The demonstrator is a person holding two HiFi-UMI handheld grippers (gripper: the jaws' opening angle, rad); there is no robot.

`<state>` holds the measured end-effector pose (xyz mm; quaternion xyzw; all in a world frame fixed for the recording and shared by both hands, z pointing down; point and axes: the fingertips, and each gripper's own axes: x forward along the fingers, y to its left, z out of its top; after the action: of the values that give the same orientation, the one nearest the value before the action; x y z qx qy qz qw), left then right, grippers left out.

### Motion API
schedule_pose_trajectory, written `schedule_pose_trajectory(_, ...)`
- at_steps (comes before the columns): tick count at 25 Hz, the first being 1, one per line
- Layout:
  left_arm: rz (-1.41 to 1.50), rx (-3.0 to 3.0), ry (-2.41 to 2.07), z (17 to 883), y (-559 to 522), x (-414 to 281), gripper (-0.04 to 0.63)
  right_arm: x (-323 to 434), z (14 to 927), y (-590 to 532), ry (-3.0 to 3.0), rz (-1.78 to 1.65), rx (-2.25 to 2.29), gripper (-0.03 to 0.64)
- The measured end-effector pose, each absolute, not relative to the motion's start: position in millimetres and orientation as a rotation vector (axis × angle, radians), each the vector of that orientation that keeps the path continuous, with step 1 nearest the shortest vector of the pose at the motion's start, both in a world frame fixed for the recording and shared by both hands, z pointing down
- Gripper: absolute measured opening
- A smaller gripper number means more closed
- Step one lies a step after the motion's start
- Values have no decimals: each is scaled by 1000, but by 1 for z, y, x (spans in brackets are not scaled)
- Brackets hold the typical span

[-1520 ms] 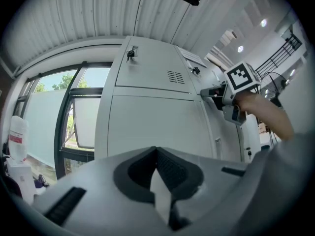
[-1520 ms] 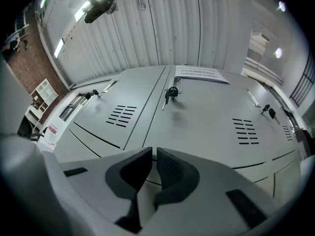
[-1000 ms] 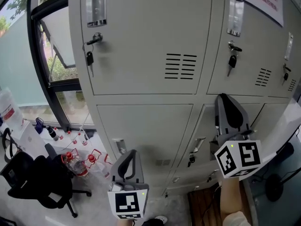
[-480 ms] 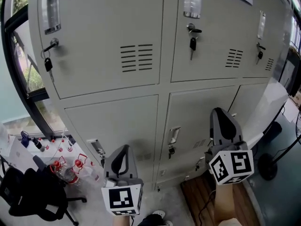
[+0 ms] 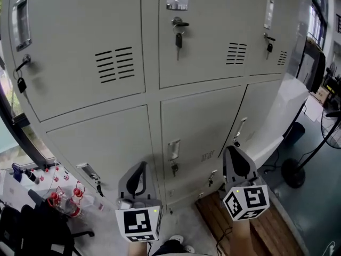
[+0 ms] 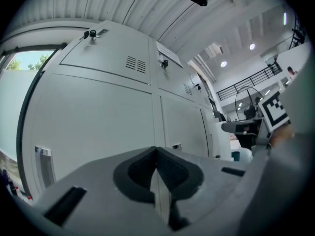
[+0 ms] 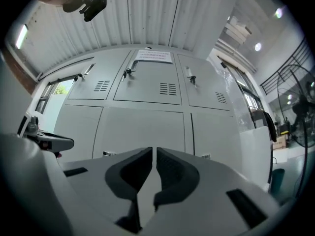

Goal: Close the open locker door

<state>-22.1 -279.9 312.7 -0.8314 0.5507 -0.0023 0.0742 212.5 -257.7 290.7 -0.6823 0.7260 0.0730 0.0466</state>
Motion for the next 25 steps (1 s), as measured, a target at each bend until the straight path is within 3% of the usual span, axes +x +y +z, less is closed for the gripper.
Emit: schedule_pose_trajectory(25, -50, -2629, 1505, 336, -290, 36, 2, 252, 348, -229, 2090, 93, -2298, 18)
